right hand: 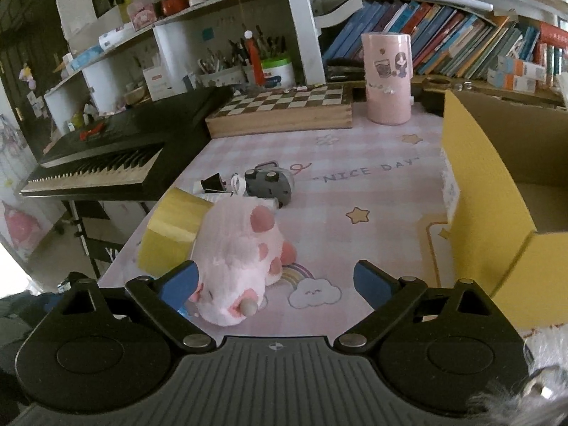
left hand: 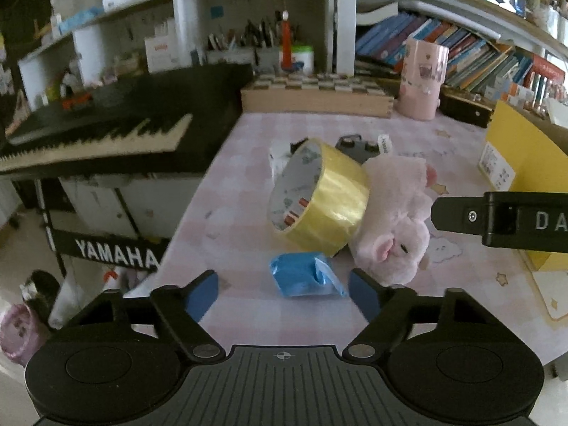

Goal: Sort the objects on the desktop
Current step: 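Reach left tool to the blue wrapped item while right tool reaches the pink plush pig, then close left tool on the blue wrapped item while right tool grasps the pink pig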

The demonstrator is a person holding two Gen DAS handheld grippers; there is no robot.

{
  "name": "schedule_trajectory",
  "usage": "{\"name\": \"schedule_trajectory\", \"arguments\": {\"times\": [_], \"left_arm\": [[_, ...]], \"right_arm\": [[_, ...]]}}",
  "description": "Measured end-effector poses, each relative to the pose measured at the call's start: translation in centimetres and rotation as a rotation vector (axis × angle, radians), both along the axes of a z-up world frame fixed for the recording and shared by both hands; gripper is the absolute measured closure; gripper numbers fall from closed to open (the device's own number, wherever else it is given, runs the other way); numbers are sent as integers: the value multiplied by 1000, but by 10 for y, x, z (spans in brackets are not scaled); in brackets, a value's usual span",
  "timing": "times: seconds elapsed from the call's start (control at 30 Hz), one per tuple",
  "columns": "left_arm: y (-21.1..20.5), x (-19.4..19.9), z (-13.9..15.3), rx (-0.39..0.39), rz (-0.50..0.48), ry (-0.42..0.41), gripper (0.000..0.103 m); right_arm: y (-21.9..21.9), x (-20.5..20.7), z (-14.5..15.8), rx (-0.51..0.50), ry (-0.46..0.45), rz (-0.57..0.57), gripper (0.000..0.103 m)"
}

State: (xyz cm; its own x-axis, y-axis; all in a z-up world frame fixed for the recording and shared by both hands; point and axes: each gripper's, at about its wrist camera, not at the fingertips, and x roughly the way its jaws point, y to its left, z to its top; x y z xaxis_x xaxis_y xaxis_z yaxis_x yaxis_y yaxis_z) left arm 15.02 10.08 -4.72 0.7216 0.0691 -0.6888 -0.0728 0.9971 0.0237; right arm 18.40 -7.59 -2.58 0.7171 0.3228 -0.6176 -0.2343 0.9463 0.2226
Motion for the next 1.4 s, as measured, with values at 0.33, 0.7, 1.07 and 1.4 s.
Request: {"name": "schedule_trajectory", "arguments": {"times": [0.33, 0.7, 1.07, 1.4], "left_arm": [[2, 26, -20, -91, -53, 62, 54], [11, 21, -20, -114, -73, 64, 63], [12, 22, -16, -114, -102, 65, 63], [0, 7, -2, -131, -149, 35, 63]], "right_arm": [[18, 36, -9, 33, 67, 69, 7], [36, 63, -25, 70, 161, 109, 14], [26, 57, -32, 77, 179, 82, 42], [-2, 29, -14, 40, 103, 10, 43]]}}
